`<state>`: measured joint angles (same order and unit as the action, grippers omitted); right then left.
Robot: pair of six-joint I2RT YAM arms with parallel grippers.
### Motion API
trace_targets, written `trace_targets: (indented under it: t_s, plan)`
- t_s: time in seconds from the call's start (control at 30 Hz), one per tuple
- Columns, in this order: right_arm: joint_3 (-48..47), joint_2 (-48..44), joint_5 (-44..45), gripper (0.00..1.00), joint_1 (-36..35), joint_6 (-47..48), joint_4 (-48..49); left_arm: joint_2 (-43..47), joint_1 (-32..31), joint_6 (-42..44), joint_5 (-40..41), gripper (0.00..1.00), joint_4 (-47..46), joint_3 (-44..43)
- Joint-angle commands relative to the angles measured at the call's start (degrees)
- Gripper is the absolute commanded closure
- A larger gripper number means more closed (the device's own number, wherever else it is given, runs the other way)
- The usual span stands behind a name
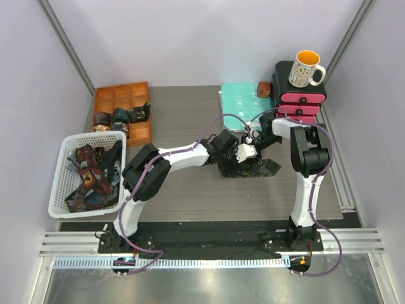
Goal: Roll the ties
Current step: Roll the tie at the center of the board.
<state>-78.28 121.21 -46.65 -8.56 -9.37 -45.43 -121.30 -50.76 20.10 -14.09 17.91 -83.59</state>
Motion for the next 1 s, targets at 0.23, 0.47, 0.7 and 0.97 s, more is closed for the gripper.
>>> trace_targets:
  t_s: [0.23,0.47,0.7,0.97]
  plan:
    - [-0.7,-8.4,-7.1,0.6,1.3,1.9,-2.0,-9.9,-1.3,2.8,-0.5,0.65,10.5,4.2]
    - [-0.6,-9.3,-10.4,0.61,3.7,2.9,-3.4,-10.0,-1.3,2.6,-0.4,0.65,10.8,3.9]
    - [2.6,-9.9,-12.0,0.61,3.2,5.0,-4.6,-10.0,-1.2,2.8,-0.4,0.65,10.9,3.7]
    - [4.9,-6.8,-7.7,0.63,1.9,8.0,-4.6,-9.6,-1.1,2.9,0.0,0.64,11.2,4.0]
